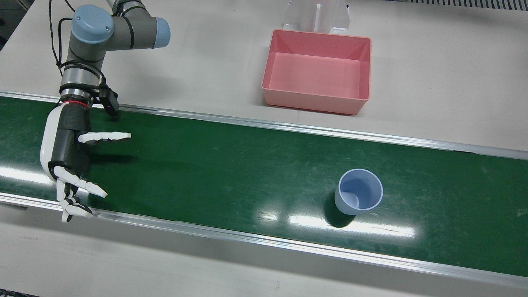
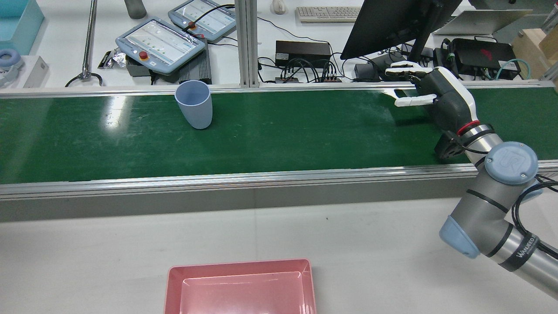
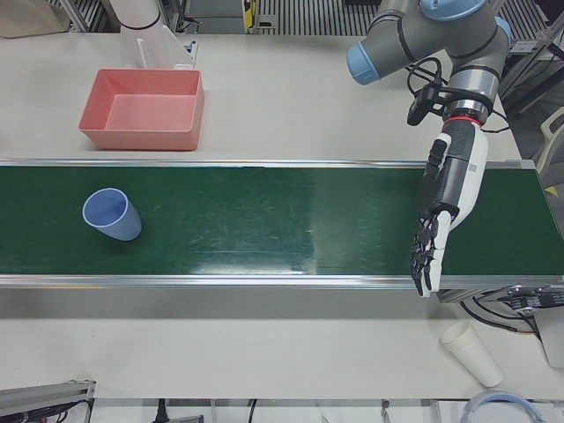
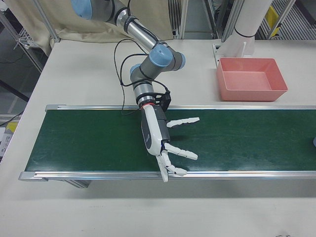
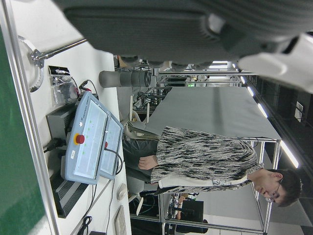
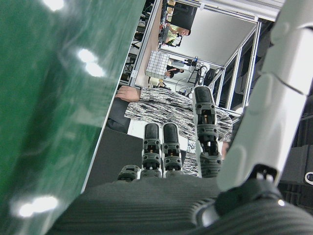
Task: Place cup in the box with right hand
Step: 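Close the right hand around the light blue cup as it arrives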
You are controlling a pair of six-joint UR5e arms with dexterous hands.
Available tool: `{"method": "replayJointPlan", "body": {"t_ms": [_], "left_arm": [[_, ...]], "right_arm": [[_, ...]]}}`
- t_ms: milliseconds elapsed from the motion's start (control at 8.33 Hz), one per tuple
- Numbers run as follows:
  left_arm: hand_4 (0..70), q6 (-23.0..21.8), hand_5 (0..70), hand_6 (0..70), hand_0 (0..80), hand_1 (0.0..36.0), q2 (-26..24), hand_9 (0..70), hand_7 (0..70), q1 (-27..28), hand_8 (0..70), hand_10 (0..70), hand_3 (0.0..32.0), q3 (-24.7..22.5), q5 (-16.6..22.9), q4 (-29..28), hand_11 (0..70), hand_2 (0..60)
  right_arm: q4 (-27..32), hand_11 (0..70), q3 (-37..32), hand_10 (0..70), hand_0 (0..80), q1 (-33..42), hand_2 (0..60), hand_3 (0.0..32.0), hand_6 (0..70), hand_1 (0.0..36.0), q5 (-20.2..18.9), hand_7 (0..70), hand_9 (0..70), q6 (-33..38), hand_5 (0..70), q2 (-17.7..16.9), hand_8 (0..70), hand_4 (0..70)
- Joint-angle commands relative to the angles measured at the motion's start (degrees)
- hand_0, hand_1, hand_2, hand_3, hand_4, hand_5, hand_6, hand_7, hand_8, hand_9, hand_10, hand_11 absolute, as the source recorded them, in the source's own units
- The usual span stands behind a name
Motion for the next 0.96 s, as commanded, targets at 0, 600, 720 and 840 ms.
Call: {"method": "replayJointPlan", "body": {"t_ms": [0,600,720,840], "left_arm": [[0.0,-0.1,0.0,0.0,0.0,0.0,0.0,0.0,0.0,0.0,0.0,0.0,0.0,0.0,0.0,0.0,0.0,0.0],[0.0,0.0,0.0,0.0,0.0,0.0,0.0,0.0,0.0,0.0,0.0,0.0,0.0,0.0,0.0,0.0,0.0,0.0],[0.0,0.0,0.0,0.0,0.0,0.0,0.0,0.0,0.0,0.0,0.0,0.0,0.0,0.0,0.0,0.0,0.0,0.0],[0.0,0.0,0.0,0.0,0.0,0.0,0.0,0.0,0.0,0.1,0.0,0.0,0.0,0.0,0.0,0.0,0.0,0.0]], "right_arm": [[-0.1,5.4,0.2,2.8,53.2,-0.1,9.2,0.0,9.1,15.9,0.0,35.8,25.9,-0.6,6.4,0.5,15.8,28.0],[-0.3,0.0,0.9,0.0,55.1,-2.9,0.0,0.0,8.5,13.7,0.0,34.6,25.5,-1.2,6.2,0.5,15.5,29.0],[-0.4,0.0,0.8,0.0,55.0,-3.1,0.0,0.0,8.4,13.7,0.0,34.4,25.5,-1.3,6.3,0.4,15.6,27.7],[-0.4,0.0,0.7,0.0,53.3,-3.1,9.4,0.0,8.4,16.7,0.0,34.3,25.6,-1.3,6.3,0.5,15.6,23.9]]}}
